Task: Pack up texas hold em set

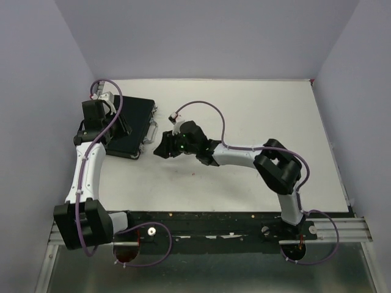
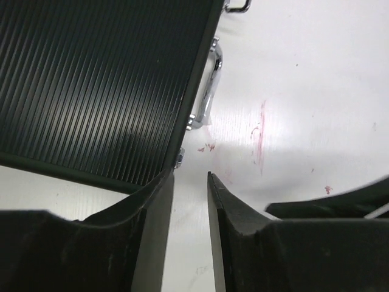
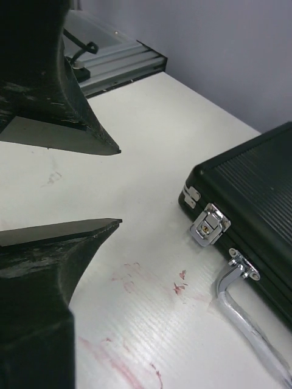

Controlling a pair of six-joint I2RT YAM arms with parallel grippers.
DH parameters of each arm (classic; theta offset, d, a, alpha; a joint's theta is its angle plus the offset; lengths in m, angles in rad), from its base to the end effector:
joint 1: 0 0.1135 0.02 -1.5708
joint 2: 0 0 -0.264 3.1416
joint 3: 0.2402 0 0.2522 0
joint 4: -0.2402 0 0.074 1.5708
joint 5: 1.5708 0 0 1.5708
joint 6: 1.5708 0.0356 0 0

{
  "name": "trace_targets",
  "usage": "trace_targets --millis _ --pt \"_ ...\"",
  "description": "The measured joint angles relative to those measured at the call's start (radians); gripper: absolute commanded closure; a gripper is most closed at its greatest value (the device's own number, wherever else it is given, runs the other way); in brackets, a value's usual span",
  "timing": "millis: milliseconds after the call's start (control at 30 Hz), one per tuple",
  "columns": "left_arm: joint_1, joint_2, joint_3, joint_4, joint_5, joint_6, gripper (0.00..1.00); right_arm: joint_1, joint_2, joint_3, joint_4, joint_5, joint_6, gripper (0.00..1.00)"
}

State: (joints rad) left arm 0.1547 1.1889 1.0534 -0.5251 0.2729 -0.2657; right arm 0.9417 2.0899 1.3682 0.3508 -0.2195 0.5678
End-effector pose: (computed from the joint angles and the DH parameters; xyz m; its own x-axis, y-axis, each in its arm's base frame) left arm 0.2563 0.0303 0.3184 -0.6012 -0.3497 -0.7185 -0.0995 0.9249 -0.3669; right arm 0.2737 0.3893 0.1865 -0.6684 -0.0265 -0.7433 -0.6513 0.5035 0.5677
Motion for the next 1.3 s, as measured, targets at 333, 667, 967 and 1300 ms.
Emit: trace_targets --millis 333,667,967,1300 --pt "-0.031 0.227 0.067 -0.076 -0.068 0.035 0.64 -0.059 -0.253 -0.237 0.015 0.091 -0.011 0.46" --pt "-0.035 0.421 0.124 -0.143 -0.083 0.066 0.66 -0.067 -0.297 -0.322 0.015 0.107 -0.011 0.46" --pt "-0.052 0.403 0.125 -0.151 -0.101 0.079 0.67 -0.072 -0.345 -0.357 0.014 0.129 -0.012 0.46" --pt "-0.079 0.267 0.084 -0.122 -0.132 0.079 0.66 -0.079 -0.374 -0.389 0.014 0.142 -0.012 0.46"
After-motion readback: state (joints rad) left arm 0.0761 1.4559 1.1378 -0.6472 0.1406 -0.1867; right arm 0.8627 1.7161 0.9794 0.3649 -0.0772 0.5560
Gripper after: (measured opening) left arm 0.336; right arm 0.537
